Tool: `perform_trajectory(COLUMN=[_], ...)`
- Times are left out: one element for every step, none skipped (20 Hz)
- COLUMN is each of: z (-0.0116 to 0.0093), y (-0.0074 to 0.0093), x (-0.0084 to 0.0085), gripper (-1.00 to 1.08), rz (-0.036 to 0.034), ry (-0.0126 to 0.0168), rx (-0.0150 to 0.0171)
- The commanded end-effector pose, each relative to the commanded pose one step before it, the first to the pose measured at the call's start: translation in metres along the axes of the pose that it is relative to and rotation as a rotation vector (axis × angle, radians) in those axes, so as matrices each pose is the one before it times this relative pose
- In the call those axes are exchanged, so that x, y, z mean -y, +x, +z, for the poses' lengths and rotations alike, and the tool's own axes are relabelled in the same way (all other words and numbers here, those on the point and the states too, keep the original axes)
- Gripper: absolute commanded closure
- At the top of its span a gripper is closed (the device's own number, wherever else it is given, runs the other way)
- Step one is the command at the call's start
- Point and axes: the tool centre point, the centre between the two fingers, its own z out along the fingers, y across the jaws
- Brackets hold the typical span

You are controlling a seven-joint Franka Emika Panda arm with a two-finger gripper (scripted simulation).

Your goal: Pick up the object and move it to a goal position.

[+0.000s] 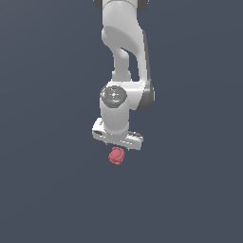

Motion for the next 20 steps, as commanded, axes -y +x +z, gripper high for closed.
perform_trajectory(z=[0.00756, 0.00241, 0.0021, 0.00179, 0.00147, 0.00115, 0.00082, 0.00049, 0.00017, -0.00054, 0.00039, 0.00115, 0.00192, 0.00259, 0.00335, 0.00417, 0.00479, 0.0055, 0.00605, 0.00545], y=[0.00817, 0.00232, 0.00199, 0.00166, 0.00135, 0.00104, 0.00074, 0.00045, 0.00014, -0.00115, 0.0, -0.00002, -0.00003, 0.00004, 0.00002, -0.0001, -0.00001, -0.00005, -0.00011, -0.00009], x=[-0.00025, -0.00002, 0.0, 0.00003, 0.00002, 0.00002, 0.00003, -0.00001, 0.00002, -0.00015, 0.00002, 0.00006, 0.0001, -0.00016, -0.00012, 0.0002, -0.00019, -0.00016, -0.00002, -0.00004], gripper=[-0.92, -0.92, -0.92, -0.92, -0.92, -0.92, -0.92, -0.92, -0.92, -0.92, -0.92, -0.92, -0.92, -0.92, -0.92, -0.92, -0.92, -0.92, -0.92, -0.92], rz=[0.03621, 0.01065, 0.00921, 0.00776, 0.00635, 0.00493, 0.0035, 0.00215, 0.00068, -0.00446, 0.0, 0.0, 0.0, 0.00047, 0.00047, 0.0, 0.00066, 0.00066, 0.00047, 0.00047], ry=[-0.00408, -0.00131, -0.00115, -0.00099, -0.00082, -0.00064, -0.00046, -0.00028, -0.00009, 0.00027, 0.0, 0.0, 0.0, -0.00003, -0.00003, 0.0, -0.00004, -0.00004, -0.00003, -0.00003], rx=[-0.00439, -0.00118, -0.00104, -0.0009, -0.00075, -0.00059, -0.00042, -0.00026, -0.00008, 0.00132, 0.0, 0.0, 0.0, -0.00013, -0.00013, 0.0, -0.00019, -0.00019, -0.00013, -0.00013])
